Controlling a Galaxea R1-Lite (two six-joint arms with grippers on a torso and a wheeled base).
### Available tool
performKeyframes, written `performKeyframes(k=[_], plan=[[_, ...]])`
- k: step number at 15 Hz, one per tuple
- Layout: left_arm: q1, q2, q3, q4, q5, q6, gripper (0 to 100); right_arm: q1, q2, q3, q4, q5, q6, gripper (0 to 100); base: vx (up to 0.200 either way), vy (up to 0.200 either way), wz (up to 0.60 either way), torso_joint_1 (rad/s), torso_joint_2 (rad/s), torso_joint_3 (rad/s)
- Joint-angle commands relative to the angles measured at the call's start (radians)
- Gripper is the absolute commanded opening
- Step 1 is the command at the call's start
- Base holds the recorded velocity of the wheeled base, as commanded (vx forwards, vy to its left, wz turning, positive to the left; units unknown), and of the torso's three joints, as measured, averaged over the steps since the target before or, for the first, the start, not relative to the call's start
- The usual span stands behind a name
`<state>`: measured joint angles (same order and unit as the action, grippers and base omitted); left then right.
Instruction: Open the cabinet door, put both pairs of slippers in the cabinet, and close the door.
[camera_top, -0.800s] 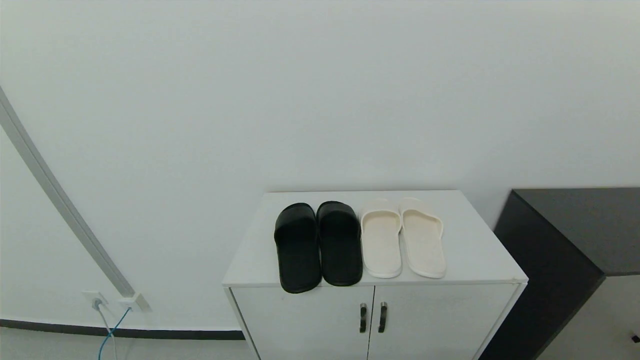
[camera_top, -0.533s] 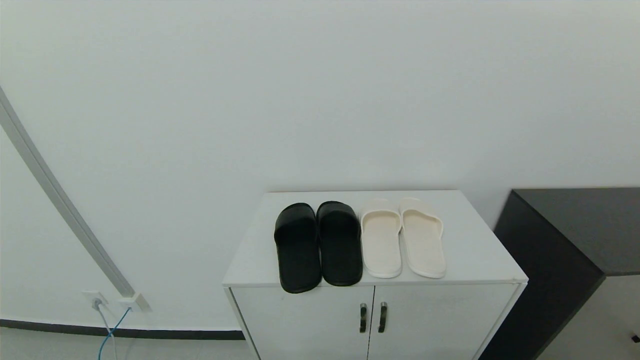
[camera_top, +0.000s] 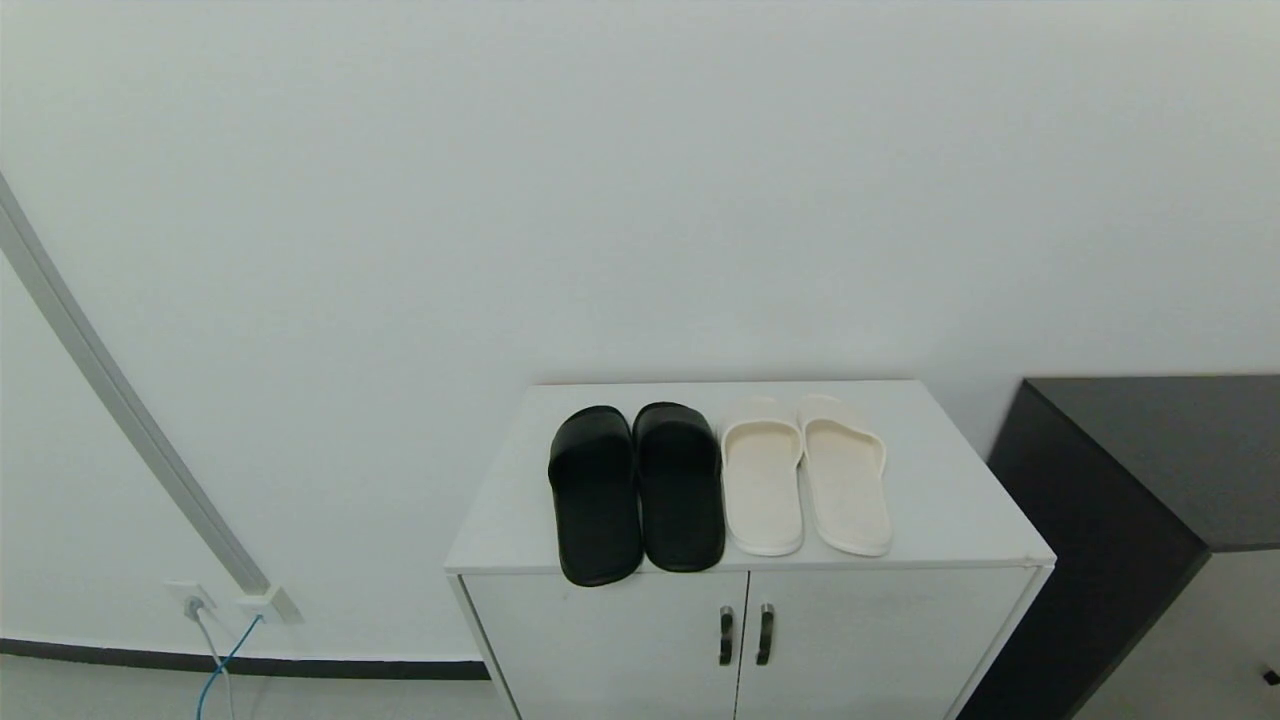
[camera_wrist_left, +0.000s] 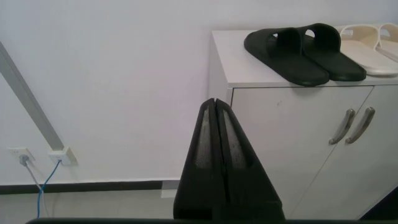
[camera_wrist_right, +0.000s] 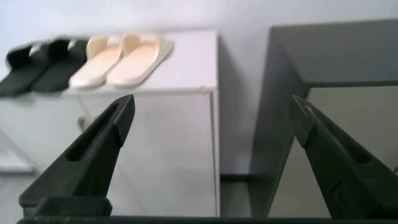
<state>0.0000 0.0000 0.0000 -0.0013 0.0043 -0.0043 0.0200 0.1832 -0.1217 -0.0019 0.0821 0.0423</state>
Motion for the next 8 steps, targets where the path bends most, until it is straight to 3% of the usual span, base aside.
performKeyframes(k=[1,5,8], plan=[[0.0,0.002,0.0,0.0,0.0,0.0,0,0.006,0.242,-0.029,-0.052,0.074,-0.013,100,0.0,0.0,0.0,0.0,0.0,0.0],[0.0,0.002,0.0,0.0,0.0,0.0,0,0.081,0.559,-0.056,-0.28,0.1,-0.007,100,0.0,0.0,0.0,0.0,0.0,0.0],[0.0,0.002,0.0,0.0,0.0,0.0,0,0.219,0.782,-0.128,-0.398,0.054,0.037,100,0.0,0.0,0.0,0.0,0.0,0.0]])
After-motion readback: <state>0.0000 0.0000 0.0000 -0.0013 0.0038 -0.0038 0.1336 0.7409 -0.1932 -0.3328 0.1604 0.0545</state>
